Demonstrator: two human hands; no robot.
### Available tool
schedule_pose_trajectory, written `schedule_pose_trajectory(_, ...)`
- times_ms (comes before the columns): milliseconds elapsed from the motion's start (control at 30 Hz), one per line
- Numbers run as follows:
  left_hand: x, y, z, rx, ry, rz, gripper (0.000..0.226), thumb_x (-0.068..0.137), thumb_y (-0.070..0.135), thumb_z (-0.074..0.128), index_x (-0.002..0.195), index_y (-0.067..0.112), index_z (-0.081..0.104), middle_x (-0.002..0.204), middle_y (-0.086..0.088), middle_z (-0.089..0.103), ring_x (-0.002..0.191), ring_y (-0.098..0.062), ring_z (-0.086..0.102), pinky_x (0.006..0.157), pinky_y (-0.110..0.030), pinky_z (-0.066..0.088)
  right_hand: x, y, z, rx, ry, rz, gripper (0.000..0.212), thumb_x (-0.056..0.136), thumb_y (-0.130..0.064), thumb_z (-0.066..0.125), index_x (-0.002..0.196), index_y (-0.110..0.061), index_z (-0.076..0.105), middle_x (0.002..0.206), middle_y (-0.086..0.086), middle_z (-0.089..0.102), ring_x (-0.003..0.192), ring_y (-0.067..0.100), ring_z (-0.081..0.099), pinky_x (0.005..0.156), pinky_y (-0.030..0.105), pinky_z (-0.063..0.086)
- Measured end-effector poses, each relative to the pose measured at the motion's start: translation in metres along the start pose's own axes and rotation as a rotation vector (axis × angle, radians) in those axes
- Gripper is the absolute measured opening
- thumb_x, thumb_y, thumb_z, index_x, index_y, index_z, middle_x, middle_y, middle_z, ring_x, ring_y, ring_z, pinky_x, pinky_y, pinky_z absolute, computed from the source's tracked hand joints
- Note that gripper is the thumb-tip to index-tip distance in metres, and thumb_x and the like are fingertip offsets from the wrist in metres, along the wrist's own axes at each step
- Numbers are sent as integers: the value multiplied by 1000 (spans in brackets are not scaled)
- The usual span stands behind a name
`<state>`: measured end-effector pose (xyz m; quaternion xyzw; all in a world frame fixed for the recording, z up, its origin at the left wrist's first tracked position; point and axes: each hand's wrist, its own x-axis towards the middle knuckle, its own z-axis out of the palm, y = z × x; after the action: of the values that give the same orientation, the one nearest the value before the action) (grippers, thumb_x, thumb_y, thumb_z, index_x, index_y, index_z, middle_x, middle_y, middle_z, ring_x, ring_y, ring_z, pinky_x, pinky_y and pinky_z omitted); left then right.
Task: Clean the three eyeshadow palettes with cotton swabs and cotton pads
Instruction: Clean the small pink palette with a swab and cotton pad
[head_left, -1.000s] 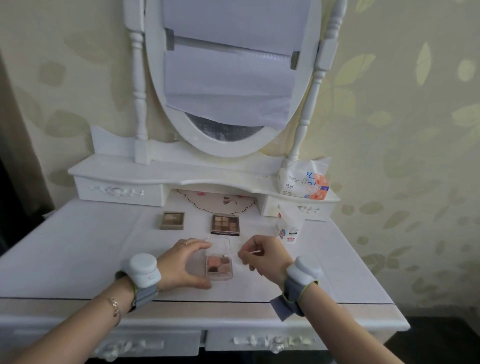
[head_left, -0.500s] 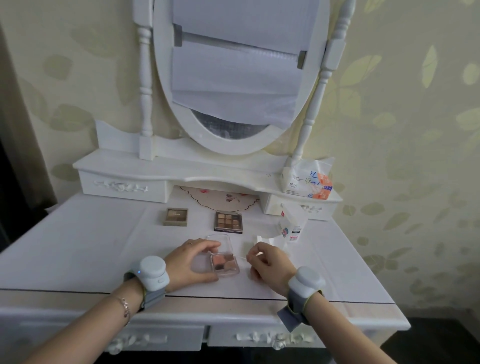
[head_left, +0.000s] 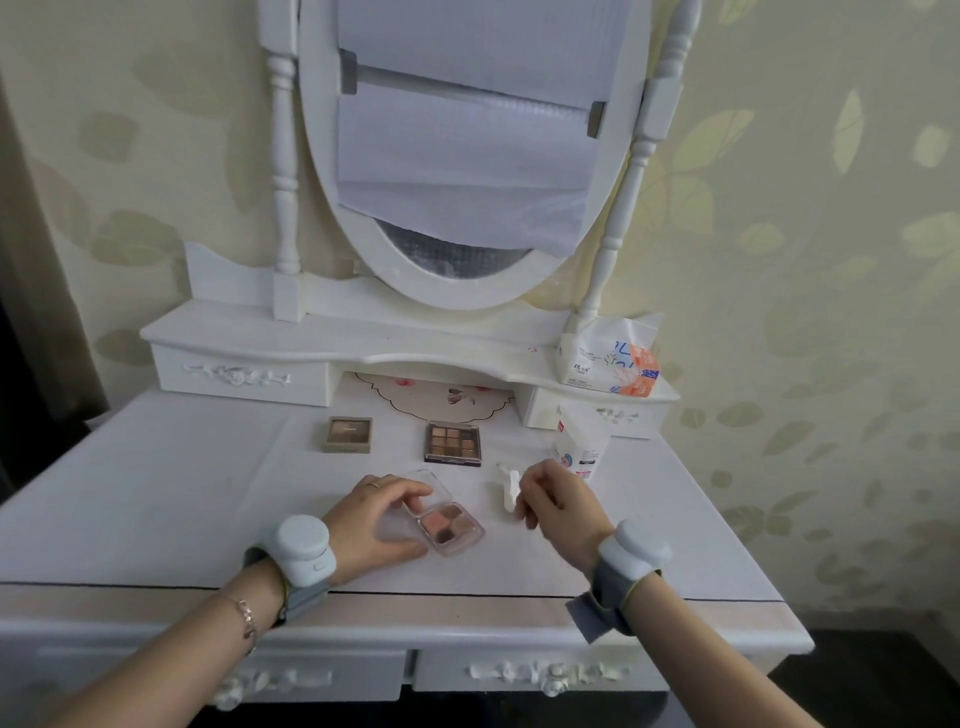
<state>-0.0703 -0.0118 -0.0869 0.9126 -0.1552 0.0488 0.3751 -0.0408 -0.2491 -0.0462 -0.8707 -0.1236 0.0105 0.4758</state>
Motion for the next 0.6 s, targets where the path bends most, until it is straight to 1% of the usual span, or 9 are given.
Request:
schedule_pose_trajectory(100, 2, -2, 0, -6, 37, 3, 60, 55, 61, 46, 109, 35, 50, 96, 23, 54, 96, 4, 44, 81, -1, 30, 6, 4, -12, -120, 211, -32, 17, 91, -14, 52, 74, -19, 55, 70, -8, 58, 66, 10, 53, 58, 13, 37)
schedule_pose_trajectory(167, 5, -4, -1, -4, 40, 7, 53, 58, 58, 47, 106, 35, 52, 91, 24, 55, 93, 2, 46, 81, -2, 31, 9, 10, -20, -225, 258, -14, 19, 89, -16, 55, 70, -19, 55, 74, -4, 55, 71, 16, 51, 56, 14, 33)
schedule_pose_trajectory(233, 7, -4, -2, 12, 20, -1, 42, 63, 50, 53, 103, 39, 51, 84, 25, 60, 91, 2, 47, 81, -3, 32, 10, 16, -26, -304, 267, 39, 17, 88, -17, 56, 71, -19, 55, 80, 0, 54, 75, 17, 48, 58, 20, 29)
schedule_pose_trajectory(267, 8, -3, -3, 18, 5, -6, 37, 66, 44, 57, 102, 43, 49, 90, 29, 59, 93, 3, 47, 82, -3, 32, 10, 19, -29, -312, 264, 73, 14, 88, -17, 57, 74, -17, 56, 82, 1, 56, 76, 18, 49, 62, 21, 30)
schedule_pose_trajectory(333, 8, -2, -6, 20, -20, -11, 38, 73, 25, 63, 100, 47, 46, 98, 45, 49, 95, 8, 45, 82, -2, 32, 9, 24, -34, -304, 241, 134, 11, 89, -17, 56, 78, -15, 57, 82, 2, 58, 77, 19, 51, 67, 22, 33)
schedule_pose_trajectory(367, 9, -1, -7, 18, -26, -15, 41, 74, 21, 61, 99, 49, 46, 97, 47, 48, 95, 11, 45, 83, -2, 32, 9, 26, -35, -311, 228, 160, 12, 89, -17, 55, 77, -15, 56, 81, 2, 58, 77, 20, 51, 68, 22, 35)
schedule_pose_trajectory(467, 11, -1, -9, 28, -32, -23, 47, 68, 20, 51, 93, 59, 54, 97, 44, 50, 95, 12, 47, 83, -3, 33, 10, 33, -41, -337, 223, 245, 24, 89, -19, 53, 65, -18, 50, 72, -1, 54, 72, 21, 50, 65, 24, 35)
schedule_pose_trajectory(533, 13, 0, -9, 33, -45, -28, 45, 69, 16, 50, 94, 54, 54, 98, 43, 51, 96, 11, 48, 83, -5, 34, 12, 37, -44, -319, 218, 311, 33, 86, -18, 52, 56, -17, 41, 64, 1, 50, 63, 22, 44, 60, 25, 33)
schedule_pose_trajectory(600, 15, 0, -9, 43, -45, -22, 44, 71, 14, 49, 97, 49, 49, 97, 44, 51, 95, 11, 47, 83, -6, 35, 13, 39, -47, -320, 189, 375, 37, 82, -18, 52, 50, -18, 33, 59, 3, 44, 57, 22, 34, 57, 25, 28)
